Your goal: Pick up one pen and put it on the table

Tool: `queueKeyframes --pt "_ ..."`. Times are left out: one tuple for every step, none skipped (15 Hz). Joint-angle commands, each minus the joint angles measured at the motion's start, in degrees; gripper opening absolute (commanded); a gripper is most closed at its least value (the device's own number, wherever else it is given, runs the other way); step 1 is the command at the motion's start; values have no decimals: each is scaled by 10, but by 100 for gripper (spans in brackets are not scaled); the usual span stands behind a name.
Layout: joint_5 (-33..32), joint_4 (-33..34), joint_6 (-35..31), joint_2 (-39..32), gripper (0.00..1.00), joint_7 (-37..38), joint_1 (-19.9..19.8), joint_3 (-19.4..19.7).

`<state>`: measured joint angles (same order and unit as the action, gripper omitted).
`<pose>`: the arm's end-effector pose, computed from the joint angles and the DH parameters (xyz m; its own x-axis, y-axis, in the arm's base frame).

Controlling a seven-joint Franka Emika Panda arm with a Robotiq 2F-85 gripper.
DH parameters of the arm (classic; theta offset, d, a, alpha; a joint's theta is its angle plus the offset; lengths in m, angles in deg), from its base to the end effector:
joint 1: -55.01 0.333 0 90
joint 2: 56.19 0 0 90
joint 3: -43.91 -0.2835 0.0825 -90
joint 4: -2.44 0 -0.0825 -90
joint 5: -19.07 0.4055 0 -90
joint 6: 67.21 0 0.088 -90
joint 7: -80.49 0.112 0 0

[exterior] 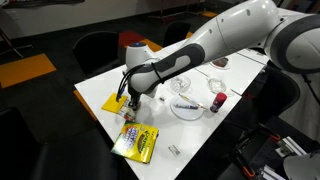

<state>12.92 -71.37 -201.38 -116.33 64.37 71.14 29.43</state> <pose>0.6470 0.3386 0.0848 0.7243 0.6861 0.0683 0.6885 -0.7144 -0.1253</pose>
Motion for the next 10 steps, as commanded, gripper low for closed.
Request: queueKeyframes --pt "1 -18 11 17 18 11 5 11" --pt "1 -18 11 17 19 12 5 11" --pt "1 -16 12 17 23 12 5 12" --pt "0 -16 12 17 26 12 6 12" --pt "0 -16 11 17 26 12 6 11" --pt "0 -15 11 18 32 12 7 11" --pt "0 -15 12 18 29 12 7 11" --pt "-1 -13 12 17 32 12 8 11" --pt "-1 -12 13 17 31 12 9 11" --pt "-1 -11 13 17 32 12 10 11"
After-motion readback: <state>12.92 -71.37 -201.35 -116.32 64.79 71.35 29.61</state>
